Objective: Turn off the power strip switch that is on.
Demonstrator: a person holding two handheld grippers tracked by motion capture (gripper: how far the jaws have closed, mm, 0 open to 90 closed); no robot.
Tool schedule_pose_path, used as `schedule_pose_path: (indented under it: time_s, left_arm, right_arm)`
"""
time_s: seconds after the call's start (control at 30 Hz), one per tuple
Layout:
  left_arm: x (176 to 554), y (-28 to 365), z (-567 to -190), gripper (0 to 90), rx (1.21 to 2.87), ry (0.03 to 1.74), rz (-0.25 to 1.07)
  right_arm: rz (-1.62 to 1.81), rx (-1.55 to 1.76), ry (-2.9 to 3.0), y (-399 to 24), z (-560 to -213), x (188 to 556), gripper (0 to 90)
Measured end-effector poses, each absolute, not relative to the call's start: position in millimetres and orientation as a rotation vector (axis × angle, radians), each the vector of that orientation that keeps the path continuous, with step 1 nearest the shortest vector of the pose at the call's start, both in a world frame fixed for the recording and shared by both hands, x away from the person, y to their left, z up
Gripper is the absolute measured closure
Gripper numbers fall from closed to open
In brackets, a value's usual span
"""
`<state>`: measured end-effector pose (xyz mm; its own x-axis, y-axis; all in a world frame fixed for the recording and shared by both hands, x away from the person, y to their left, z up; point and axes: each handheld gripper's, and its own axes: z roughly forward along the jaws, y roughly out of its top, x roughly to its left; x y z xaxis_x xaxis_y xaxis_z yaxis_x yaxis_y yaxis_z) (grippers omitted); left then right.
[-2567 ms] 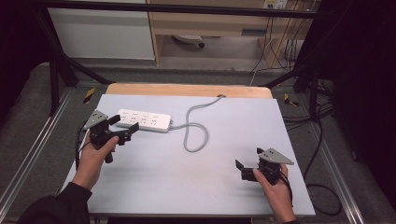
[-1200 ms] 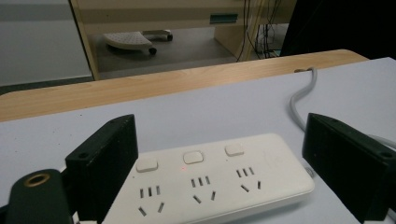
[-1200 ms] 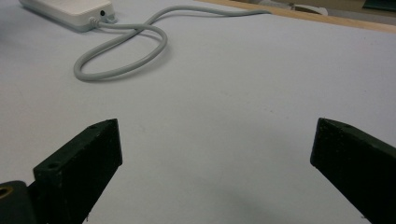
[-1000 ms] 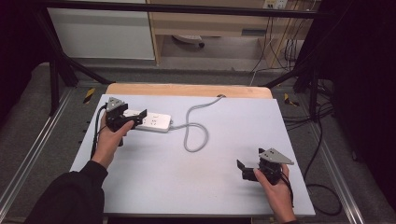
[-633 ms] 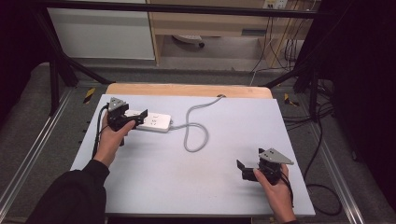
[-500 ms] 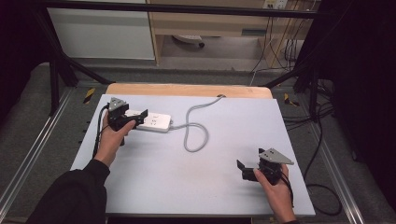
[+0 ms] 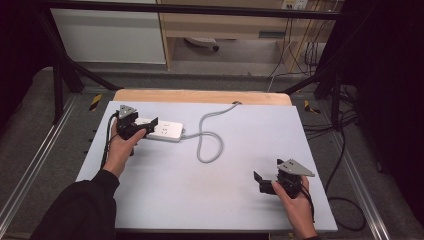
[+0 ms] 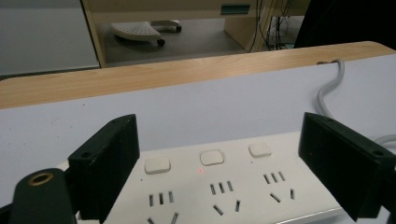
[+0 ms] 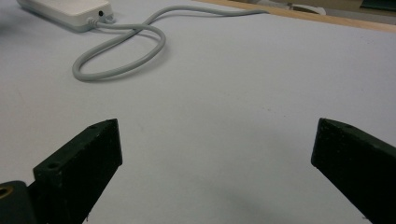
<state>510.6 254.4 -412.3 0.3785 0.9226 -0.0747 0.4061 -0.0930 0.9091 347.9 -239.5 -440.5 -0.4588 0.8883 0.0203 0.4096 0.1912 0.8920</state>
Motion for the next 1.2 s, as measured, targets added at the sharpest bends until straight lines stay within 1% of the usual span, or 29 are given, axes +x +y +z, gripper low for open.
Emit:
schedule_pose_path:
  time_s: [0.4,0.77,0.83,0.87,0.9,0.93,0.97,1.0,1.1,1.2]
  left_arm:
    - [520,248,-413,13.7,1.723,1.197,0.686]
    - [525,249,-416,26.4,1.730,1.199,0.696]
    - [525,249,-416,30.2,1.732,1.198,0.697]
    - [525,249,-416,34.0,1.733,1.198,0.698]
    - [525,250,-416,34.0,1.734,1.197,0.698]
    - [525,250,-416,35.9,1.734,1.195,0.698]
    - [525,250,-416,39.6,1.736,1.192,0.699]
    - [525,250,-417,39.6,1.738,1.191,0.697]
    - [525,249,-417,45.7,1.749,1.184,0.692]
    - [525,249,-418,49.4,1.755,1.187,0.688]
  right_arm:
    - [1.222,1.207,1.956,-240,-440,347,2.3]
    - [1.225,1.205,1.955,-241,-440,347,2.3]
    - [1.225,1.207,1.955,-240,-440,347,2.3]
    - [1.225,1.207,1.955,-240,-440,347,2.3]
    - [1.225,1.207,1.955,-240,-440,347,2.3]
    - [1.225,1.207,1.955,-240,-440,347,2.3]
    - [1.226,1.204,1.954,-240,-440,347,2.4]
    - [1.226,1.204,1.954,-240,-440,347,2.4]
    - [1.224,1.204,1.954,-241,-440,347,2.4]
    - [1.225,1.204,1.955,-240,-440,347,2.4]
